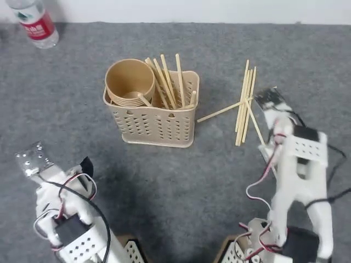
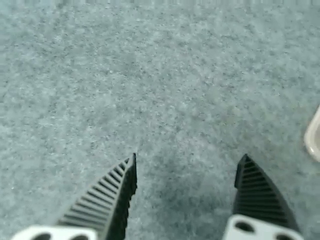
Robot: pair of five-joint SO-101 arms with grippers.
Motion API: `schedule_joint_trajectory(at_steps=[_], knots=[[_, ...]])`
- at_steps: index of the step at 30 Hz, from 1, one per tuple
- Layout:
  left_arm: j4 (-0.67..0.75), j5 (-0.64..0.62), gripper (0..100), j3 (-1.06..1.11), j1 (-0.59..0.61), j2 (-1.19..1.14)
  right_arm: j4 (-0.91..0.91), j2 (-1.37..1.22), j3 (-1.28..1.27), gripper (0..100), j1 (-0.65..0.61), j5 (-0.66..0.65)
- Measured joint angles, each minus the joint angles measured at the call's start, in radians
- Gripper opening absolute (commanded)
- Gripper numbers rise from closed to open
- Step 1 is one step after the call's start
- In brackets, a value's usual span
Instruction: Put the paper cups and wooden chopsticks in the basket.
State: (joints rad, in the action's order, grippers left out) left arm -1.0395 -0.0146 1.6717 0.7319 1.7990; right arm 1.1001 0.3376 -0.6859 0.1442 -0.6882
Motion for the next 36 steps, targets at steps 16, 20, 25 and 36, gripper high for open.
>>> schedule_joint_trajectory(at_steps=[16,20,25,36], knots=[[-0.006,0.005,30,0.009,-0.028,0.000,0.009,-0.681,0.506,10.5,-0.087,0.095],[-0.006,0.005,30,0.009,-0.023,0.000,0.009,-0.758,0.589,1.3,-0.084,0.097],[-0.006,0.005,30,0.009,-0.025,0.000,0.005,-0.776,0.614,0.7,-0.084,0.097],[-0.006,0.005,30,0.009,-0.025,0.000,0.221,-0.608,0.706,0.7,-0.089,0.097]])
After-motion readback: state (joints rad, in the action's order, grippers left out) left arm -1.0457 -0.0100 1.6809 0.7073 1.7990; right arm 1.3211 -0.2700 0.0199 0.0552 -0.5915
